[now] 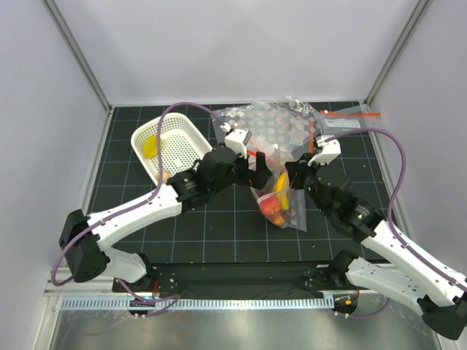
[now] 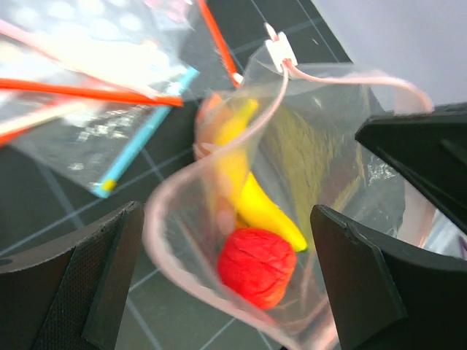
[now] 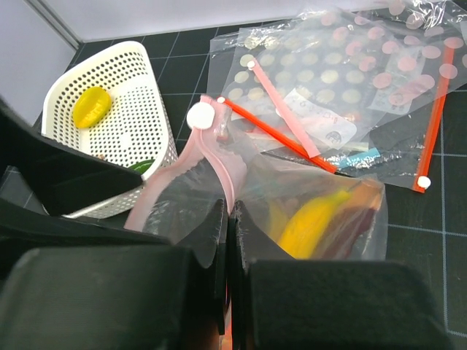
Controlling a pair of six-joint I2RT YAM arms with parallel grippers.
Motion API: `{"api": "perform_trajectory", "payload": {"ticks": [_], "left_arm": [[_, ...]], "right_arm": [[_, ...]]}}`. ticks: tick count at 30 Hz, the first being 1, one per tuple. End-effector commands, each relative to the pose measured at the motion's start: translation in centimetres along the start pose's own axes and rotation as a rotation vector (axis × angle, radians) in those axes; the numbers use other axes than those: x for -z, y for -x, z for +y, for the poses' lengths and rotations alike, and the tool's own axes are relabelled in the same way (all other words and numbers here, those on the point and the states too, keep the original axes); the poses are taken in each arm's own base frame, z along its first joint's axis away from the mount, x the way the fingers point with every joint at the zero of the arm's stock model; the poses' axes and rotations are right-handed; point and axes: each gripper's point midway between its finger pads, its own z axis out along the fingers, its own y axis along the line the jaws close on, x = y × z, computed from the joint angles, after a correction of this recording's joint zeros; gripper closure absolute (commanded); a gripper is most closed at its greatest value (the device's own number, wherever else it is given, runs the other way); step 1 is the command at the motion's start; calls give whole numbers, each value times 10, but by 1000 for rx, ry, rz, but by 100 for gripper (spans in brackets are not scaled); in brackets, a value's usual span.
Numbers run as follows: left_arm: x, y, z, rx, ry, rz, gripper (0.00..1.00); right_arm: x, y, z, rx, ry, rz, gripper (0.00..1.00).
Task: Place the food in the zip-top bag and seal the zipper
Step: Place the fake fruit in the zipper food storage bag, then pick up the fake fruit from the bin.
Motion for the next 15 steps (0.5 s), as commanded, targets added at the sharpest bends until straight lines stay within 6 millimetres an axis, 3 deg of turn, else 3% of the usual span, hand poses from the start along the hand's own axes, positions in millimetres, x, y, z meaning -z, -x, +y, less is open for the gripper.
{"api": "perform_trajectory", "payload": {"ticks": [1,2,3,6,7,9,10,11,12,15], "left_arm": [[39,61,15,-43,123,-163,0],[44,64,23,-42,163,-168,0],[52,80,40,-25,235,-214,0],[62,92,70,10,346,-240,0],[66,105,90,46,419,-272,0],[69,108,114,73,484,-255,0],[76,124,135,106,533,-281,0],[71,118,150,129,562,-239,0],[79,133,174,163,609,-260,0],[83,139,218,201,700,-241,0]], "right_arm": [[-2,22,6,-41,3,-73,99],[-4,21,7,-40,4,-68,99],[-5,20,8,-38,6,-63,99],[-6,18,11,-39,17,-53,99],[-6,17,11,-40,17,-52,99],[-6,18,11,-44,22,-52,99],[-4,19,13,-46,29,-56,99],[-5,18,12,-47,27,-55,99],[-5,18,12,-45,25,-54,99],[-7,16,11,-40,18,-50,99]]}}
